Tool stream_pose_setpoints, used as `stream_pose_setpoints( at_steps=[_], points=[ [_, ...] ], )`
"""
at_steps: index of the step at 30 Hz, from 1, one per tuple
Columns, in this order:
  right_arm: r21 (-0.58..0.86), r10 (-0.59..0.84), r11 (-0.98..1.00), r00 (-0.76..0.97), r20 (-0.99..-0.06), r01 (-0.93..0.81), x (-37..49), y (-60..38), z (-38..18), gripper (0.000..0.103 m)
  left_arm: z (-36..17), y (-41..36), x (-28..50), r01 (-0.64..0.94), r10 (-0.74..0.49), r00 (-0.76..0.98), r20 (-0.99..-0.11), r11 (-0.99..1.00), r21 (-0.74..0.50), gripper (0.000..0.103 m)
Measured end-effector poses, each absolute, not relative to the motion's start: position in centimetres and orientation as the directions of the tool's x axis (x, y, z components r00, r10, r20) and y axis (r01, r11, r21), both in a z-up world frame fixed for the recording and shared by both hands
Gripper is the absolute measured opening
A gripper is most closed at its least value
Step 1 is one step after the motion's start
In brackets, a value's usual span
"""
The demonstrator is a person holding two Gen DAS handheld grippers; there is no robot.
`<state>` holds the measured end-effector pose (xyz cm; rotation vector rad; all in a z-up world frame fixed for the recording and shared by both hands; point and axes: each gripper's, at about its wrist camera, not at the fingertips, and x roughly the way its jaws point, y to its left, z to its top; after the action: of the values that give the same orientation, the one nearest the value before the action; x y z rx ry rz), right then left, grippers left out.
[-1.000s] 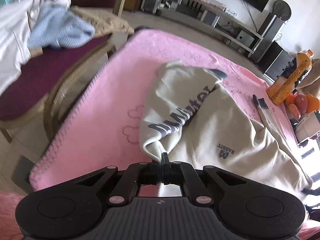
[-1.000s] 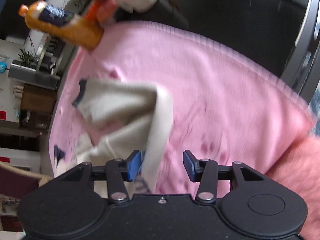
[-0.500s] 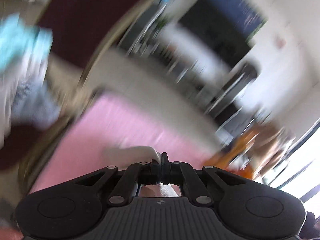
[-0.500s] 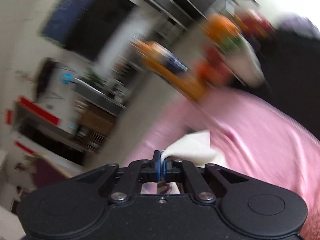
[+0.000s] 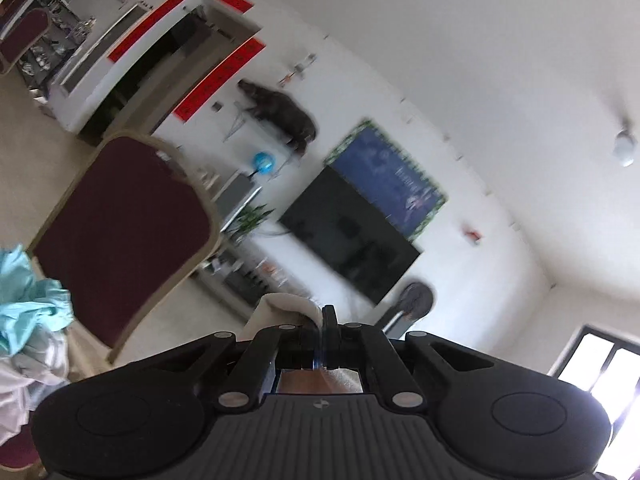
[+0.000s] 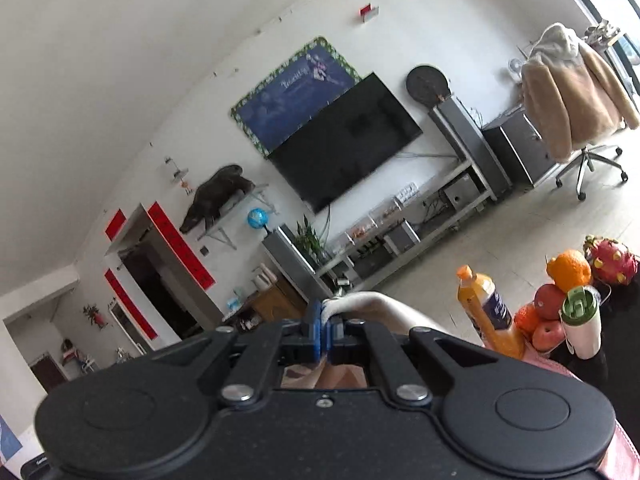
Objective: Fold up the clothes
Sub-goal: 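Raise both tools holding the sweatshirt up off the table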
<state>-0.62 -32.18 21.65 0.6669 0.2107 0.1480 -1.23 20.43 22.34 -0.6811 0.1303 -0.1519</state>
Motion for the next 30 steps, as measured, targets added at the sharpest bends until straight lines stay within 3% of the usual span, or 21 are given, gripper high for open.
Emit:
stream_pose_setpoints(
  at_steps=[6, 9, 15, 19, 22, 28, 30],
  points=[
    [0.563, 0.170, 0.823, 0.911, -0.375, 0.079, 10.8, -30.2, 15.7, 0.003, 17.9, 20.1, 9.5, -0.077, -0.142, 0.933, -0.330, 0.818, -0.570, 0.000],
    [0.544, 0.155, 0.831, 0.890, -0.429, 0.117, 15.5, -29.2, 13.0, 0.003, 16.5, 19.5, 14.1, -0.121, -0.127, 0.909, -0.397, 0.830, -0.544, 0.000],
    [0.448, 0.156, 0.893, 0.961, -0.230, -0.037, 13.8, -27.4, 17.4, 0.003, 19.8, 20.1, 11.8, 0.009, -0.149, 0.967, -0.206, 0.830, -0.558, 0.000],
    [0.440, 0.186, 0.895, 0.957, -0.222, -0.071, 10.4, -28.5, 16.1, 0.003, 17.6, 20.7, 8.6, 0.021, -0.154, 0.969, -0.191, 0.827, -0.561, 0.000],
    [0.468, 0.196, 0.884, 0.923, -0.330, -0.021, 9.7, -29.4, 10.5, 0.003, 12.3, 20.2, 7.9, -0.045, -0.147, 0.937, -0.316, 0.848, -0.528, 0.000],
    [0.447, 0.174, 0.868, 0.710, -0.682, 0.216, 12.5, -29.1, -7.5, 0.004, -6.1, 17.7, 12.2, -0.300, -0.053, 0.699, -0.713, 0.883, -0.361, 0.000],
    [0.439, 0.191, 0.851, 0.609, -0.770, 0.288, 12.4, -29.5, -12.5, 0.007, -9.2, 17.0, 11.9, -0.315, -0.042, 0.638, -0.769, 0.897, -0.310, 0.001]
  ],
)
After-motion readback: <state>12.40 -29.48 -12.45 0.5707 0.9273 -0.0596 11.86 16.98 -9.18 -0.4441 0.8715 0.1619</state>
